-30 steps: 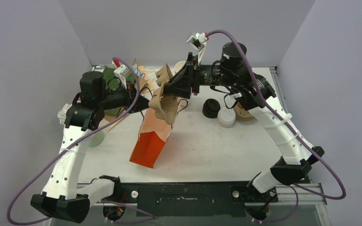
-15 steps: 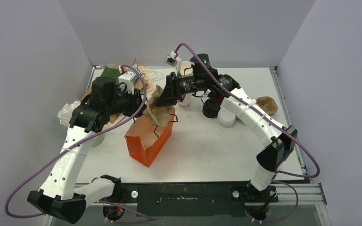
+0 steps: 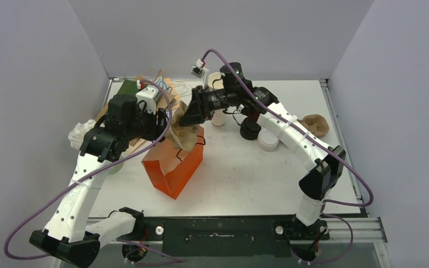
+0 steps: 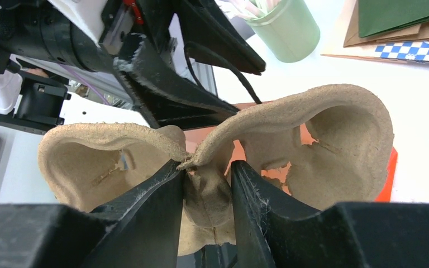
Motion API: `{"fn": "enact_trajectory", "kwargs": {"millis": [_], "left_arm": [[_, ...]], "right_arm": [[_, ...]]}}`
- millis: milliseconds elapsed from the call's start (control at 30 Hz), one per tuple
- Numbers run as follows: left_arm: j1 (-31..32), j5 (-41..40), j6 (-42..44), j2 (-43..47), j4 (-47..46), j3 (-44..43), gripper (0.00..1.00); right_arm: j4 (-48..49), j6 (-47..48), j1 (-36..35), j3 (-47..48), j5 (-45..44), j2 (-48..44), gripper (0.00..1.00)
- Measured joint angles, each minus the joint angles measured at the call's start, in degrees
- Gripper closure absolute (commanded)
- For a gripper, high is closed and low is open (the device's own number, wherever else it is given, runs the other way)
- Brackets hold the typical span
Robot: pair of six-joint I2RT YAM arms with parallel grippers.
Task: Pack the takeout coffee
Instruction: Place the cup tray in the takeout bag.
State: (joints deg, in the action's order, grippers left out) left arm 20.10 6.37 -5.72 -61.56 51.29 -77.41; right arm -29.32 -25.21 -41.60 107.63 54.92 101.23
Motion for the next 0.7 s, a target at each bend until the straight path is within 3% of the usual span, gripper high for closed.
{"fn": "enact_trajectory", "kwargs": {"millis": [300, 400, 600, 700], "left_arm": [[0.04, -1.9, 0.66, -0.7, 0.52, 1.53, 0.51], [0.04, -2.32, 0.66, -0.92, 0.68, 2.1, 0.61], [0.07, -2.36, 0.94, -0.92, 0.61, 2.1, 1.0], [0.07, -1.05, 1.4, -0.92, 0.44, 2.1, 1.0]], "right_arm": [[-1.38, -0.46, -3.58, 4.76, -0.2, 0.42, 0.67], [-1.64, -0.44, -4.31, 5.2, -0.7, 0.39, 0.67], [-2.19, -0.37, -4.61, 3.39, -2.47, -0.28, 0.68], [-2.34, -0.35, -4.61, 1.57, -3.5, -0.63, 0.69]]}}
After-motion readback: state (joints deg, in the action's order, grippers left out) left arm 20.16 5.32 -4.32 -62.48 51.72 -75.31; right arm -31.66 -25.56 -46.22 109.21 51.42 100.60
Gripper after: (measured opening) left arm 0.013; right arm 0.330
